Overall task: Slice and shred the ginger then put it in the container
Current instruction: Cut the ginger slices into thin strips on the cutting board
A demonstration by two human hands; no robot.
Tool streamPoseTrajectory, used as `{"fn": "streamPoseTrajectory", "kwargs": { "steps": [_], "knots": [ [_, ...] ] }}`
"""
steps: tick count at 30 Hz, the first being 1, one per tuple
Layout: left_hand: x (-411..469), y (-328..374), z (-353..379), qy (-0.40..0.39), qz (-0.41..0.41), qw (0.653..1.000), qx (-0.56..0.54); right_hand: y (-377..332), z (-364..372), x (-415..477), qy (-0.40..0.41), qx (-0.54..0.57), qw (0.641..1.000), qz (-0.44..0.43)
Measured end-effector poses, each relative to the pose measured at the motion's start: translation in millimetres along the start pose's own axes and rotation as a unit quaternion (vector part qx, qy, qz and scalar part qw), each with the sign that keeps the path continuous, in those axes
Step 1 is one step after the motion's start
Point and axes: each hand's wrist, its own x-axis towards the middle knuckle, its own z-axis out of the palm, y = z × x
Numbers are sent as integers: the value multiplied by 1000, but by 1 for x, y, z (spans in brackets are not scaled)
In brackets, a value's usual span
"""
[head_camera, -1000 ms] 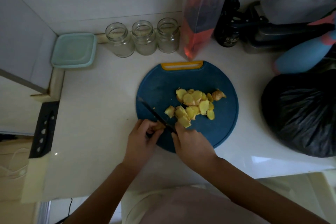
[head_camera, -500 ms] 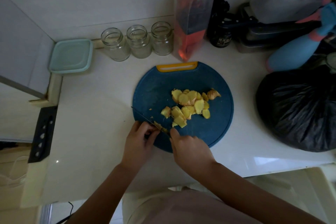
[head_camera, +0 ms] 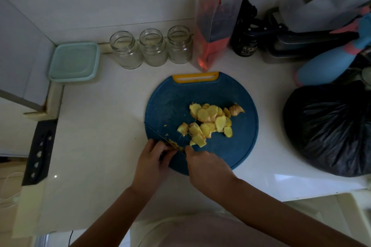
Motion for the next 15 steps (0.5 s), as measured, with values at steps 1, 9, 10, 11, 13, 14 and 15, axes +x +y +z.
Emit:
{"fn": "streamPoseTrajectory", "kwargs": {
  "steps": [1,9,10,11,13,14,15],
  "knots": [
    [0,-1,0,-3,-2,1000,-2,-1,-2,1,-8,2,1000,0],
    [3,-3,1,3,-8,1000,6,-2,-1,13,-27,0,1000,0],
    [4,-3,0,-1,-6,1000,6,-3,-1,15,-26,4,1000,3],
    [4,-3,0,-7,-3,1000,8,-4,-1,17,-26,8,1000,5],
    [5,-5,-1,-15,5,1000,13,-5,-1,22,-27,15,1000,5],
    [5,-6,-1,-18,6,1000,14,-6,-2,23,-28,17,999,4],
    [5,-8,-1,-19,6,1000,11,-6,-3,25,-28,18,999,4]
  ]
}}
